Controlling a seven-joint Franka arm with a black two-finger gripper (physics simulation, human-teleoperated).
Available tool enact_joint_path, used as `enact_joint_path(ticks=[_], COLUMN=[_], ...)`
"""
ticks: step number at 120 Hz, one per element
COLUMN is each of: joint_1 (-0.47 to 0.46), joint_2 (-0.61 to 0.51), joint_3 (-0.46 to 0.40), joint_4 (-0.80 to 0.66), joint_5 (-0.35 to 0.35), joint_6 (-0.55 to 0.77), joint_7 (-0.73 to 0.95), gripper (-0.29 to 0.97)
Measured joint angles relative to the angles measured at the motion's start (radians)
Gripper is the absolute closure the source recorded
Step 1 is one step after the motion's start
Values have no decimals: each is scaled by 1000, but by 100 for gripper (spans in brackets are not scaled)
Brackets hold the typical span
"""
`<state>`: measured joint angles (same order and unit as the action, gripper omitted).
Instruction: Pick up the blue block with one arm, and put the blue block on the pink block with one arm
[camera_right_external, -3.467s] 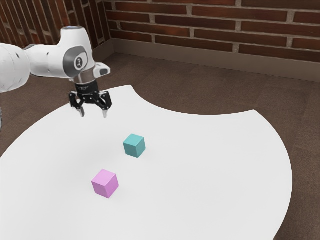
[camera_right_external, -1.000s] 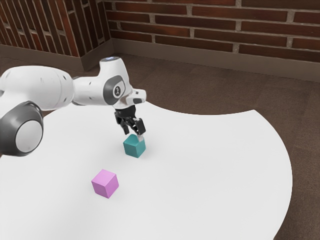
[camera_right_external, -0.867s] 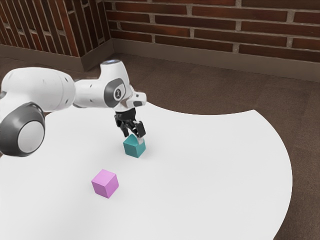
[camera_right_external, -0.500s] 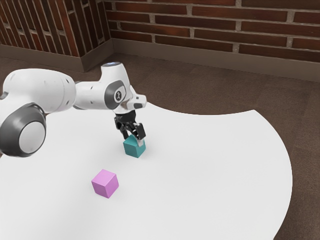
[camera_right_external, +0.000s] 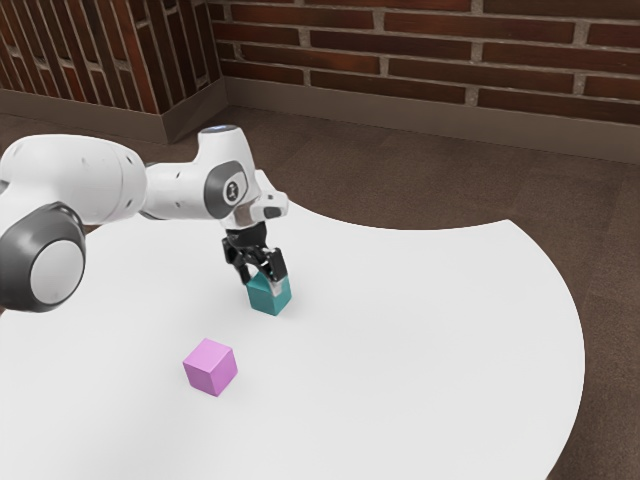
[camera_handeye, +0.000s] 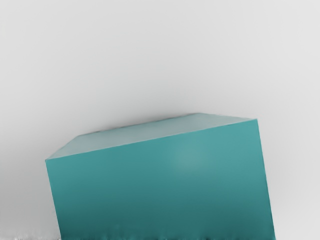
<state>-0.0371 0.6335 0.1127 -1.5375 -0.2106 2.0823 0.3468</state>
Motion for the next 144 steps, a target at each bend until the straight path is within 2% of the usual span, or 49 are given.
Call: enact_joint_path(ticks=[144], joint_1=[-9], joint_2=[46], joint_3=[2], joint_4=[8], joint_5=[22], joint_6=[90], joint_7=[-196], gripper=[2])
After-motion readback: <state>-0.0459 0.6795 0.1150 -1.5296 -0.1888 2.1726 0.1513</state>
